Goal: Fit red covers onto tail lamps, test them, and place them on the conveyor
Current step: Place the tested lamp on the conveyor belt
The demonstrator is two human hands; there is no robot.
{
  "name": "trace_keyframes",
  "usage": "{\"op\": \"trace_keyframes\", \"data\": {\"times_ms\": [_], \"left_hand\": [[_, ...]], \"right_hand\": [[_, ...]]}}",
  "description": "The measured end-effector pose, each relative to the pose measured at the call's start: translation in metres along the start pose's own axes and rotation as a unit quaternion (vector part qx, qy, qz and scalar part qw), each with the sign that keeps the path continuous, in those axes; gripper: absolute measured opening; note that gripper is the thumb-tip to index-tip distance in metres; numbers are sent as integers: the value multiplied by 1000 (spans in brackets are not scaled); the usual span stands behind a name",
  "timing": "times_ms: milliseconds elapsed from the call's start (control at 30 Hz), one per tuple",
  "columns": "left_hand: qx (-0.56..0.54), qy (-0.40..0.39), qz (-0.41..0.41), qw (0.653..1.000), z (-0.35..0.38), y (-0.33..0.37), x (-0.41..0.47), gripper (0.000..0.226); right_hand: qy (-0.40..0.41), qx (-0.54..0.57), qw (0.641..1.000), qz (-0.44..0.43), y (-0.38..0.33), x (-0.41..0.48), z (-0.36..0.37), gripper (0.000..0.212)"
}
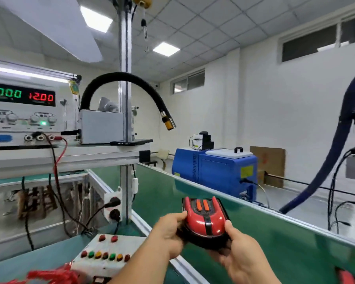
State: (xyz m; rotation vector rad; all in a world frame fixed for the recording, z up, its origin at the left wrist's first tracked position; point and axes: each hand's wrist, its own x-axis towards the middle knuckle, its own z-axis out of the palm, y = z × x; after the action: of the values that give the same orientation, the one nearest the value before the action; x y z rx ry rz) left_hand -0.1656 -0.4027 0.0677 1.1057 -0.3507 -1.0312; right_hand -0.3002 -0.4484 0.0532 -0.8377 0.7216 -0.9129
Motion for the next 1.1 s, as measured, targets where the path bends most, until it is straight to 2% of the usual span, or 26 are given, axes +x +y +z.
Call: {"op": "trace_keyframes", "data": {"times_ms": [67,100,133,233,367,433,500,600,667,833,967,1100], "left_hand": [[-33,44,60,997,-1,-6,9,86],[-19,56,99,993,0,-9,8,103],[14,76,142,987,3,-14,6,111],[80,170,228,955,6,-31,11,114],[48,245,231,940,6,-26,23,114],[41,275,214,937,0,-13,30,112],[-5,254,162,953,-8,4,47,100],[-59,161,70,983,-19,34,72,44],[-30,109,51,992,-22,41,75,17],[-15,61,53,997,-23,29,77,22],[-15,32,88,995,-18,7,73,14],[41,-18,118,992,9,-17,43,27]], "right_hand": [[22,7,1000,13,5,21,-1,30],[32,15,999,28,8,30,0,28],[38,23,998,43,11,40,2,26],[28,11,996,88,22,66,13,28],[7,-57,991,120,25,86,30,29],[5,-90,989,120,19,92,39,28],[2,-102,989,109,10,94,46,26],[-1,-71,996,63,-4,90,55,21],[5,-95,995,8,-5,90,56,14],[29,-191,972,-133,15,78,42,26],[31,-182,965,-188,24,47,20,17],[56,-155,958,-234,15,4,-15,23]]}}
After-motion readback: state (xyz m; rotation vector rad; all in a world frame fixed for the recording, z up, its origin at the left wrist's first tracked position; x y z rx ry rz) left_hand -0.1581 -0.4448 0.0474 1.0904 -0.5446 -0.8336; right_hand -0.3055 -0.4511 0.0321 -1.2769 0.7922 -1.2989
